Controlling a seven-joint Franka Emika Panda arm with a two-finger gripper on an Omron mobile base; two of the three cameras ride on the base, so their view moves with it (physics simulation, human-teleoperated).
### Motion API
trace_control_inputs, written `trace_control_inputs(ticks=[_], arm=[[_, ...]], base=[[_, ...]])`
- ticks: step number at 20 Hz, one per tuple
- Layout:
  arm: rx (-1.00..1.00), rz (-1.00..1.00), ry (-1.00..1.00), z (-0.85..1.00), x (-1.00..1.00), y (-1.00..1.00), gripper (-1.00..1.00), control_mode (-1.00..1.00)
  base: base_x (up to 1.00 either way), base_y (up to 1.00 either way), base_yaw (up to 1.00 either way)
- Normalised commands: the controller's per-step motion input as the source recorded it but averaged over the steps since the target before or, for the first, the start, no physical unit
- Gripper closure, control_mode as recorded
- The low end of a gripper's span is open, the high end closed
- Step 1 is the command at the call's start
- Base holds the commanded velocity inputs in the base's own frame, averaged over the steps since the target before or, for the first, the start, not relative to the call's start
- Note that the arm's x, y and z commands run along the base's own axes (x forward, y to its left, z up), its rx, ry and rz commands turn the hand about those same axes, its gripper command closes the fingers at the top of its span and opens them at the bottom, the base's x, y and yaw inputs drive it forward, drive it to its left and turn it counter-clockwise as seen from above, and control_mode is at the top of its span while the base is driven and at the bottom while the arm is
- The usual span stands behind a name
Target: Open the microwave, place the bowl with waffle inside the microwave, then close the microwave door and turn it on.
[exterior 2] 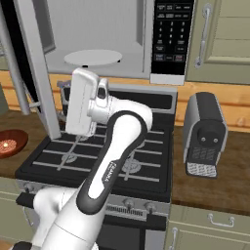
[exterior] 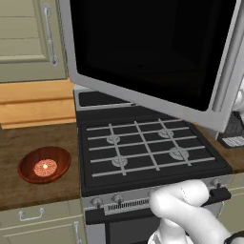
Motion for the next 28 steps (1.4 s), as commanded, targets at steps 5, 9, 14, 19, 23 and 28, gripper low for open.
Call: trace_control_inputs(ticks=[5,9,14,19,23,28], arm=[[-0.07,0.32,-0.05,0.29,-0.83,0.77,-1.00,-1.00],[-0.25,0.25,-0.06,0.09,-0.95,1.00,-1.00,-1.00],[-0.34,0.11,-0.04,0.04,-0.70,1.00,-1.00,-1.00],[-0.41,0.00,0.00,0.06,-0.02,1.00,-1.00,-1.00],[-0.41,0.00,0.00,0.00,0.00,1.00,-1.00,-1.00],[-0.35,-0.04,0.00,0.00,0.18,1.00,-1.00,-1.00]], base=[[0.00,0.00,0.00],[0.00,0.00,0.00],[0.00,0.00,0.00],[0.00,0.00,0.00],[0.00,0.00,0.00],[0.00,0.00,0.00]])
